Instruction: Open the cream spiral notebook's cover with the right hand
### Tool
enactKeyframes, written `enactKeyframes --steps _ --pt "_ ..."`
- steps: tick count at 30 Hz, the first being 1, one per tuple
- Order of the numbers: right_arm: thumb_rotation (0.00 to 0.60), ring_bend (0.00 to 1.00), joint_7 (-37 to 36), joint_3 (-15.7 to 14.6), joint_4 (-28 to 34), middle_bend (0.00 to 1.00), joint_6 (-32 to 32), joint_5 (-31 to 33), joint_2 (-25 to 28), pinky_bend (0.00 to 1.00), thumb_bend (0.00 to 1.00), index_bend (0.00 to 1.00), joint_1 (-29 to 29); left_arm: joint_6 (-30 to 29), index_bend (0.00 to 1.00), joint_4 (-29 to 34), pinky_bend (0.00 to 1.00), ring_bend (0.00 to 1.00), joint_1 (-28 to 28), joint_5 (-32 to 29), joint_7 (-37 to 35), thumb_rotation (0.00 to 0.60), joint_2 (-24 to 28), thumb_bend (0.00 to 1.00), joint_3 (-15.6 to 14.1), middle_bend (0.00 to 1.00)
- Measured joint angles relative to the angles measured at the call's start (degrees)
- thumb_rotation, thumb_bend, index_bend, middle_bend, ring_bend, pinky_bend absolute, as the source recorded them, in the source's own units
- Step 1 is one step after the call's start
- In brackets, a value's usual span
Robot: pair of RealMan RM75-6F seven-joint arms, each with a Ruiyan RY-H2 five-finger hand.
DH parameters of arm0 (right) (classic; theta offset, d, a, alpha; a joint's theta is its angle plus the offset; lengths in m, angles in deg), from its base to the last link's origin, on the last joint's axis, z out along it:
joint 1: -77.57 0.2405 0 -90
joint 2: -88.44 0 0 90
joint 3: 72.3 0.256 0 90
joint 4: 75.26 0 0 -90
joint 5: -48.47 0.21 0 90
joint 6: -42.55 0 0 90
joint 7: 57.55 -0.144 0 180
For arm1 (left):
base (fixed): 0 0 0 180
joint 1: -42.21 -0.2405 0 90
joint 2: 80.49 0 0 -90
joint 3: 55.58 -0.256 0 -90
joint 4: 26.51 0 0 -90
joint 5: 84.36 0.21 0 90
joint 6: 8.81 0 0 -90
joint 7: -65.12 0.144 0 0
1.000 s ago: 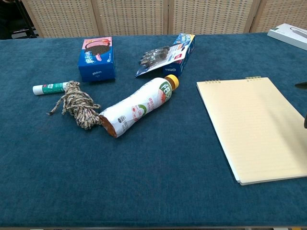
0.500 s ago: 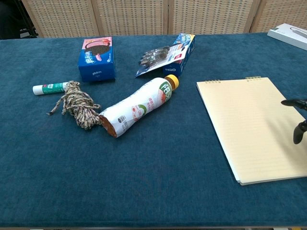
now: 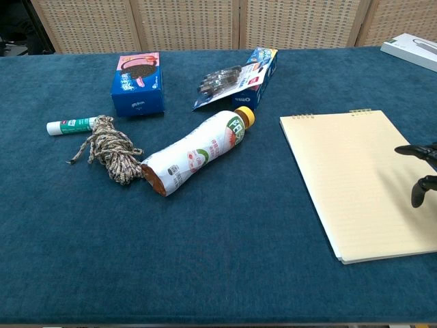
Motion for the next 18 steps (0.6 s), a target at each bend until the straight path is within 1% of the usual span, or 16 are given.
enactKeyframes --steps 7,12,14,18 --pt "0.6 0.0 -0.09 0.01 -1.07 0.0 -0.46 0.04 -0.83 0.0 0.0 0.39 0.22 0.18 0.0 0.08 0.0 0.0 0.07 -0.13 0.06 0.6 0.0 0.0 -0.01 0.0" --pt "0.6 0.0 -0.72 -0.03 -1.34 0.0 -0.78 0.0 -1.21 0.0 0.11 0.41 0.37 0.09 0.0 0.05 0.0 0.0 0.06 -0.07 -0.04 0.6 0.03 0.0 0.0 0.0" --pt "0.6 0.0 -0.99 -0.06 -1.47 0.0 -0.97 -0.06 -1.29 0.0 0.13 0.42 0.41 0.08 0.0 -0.01 0.0 0.0 0.06 -0.07 -0.11 0.6 0.03 0.0 -0.01 0.0" --pt "0.6 0.0 -1.54 -0.19 -1.84 0.0 -1.23 -0.14 -1.53 0.0 0.23 0.42 0.52 0.12 0.0 0.02 0.0 0.0 0.09 -0.02 -0.23 0.6 0.07 0.0 -0.03 0.0"
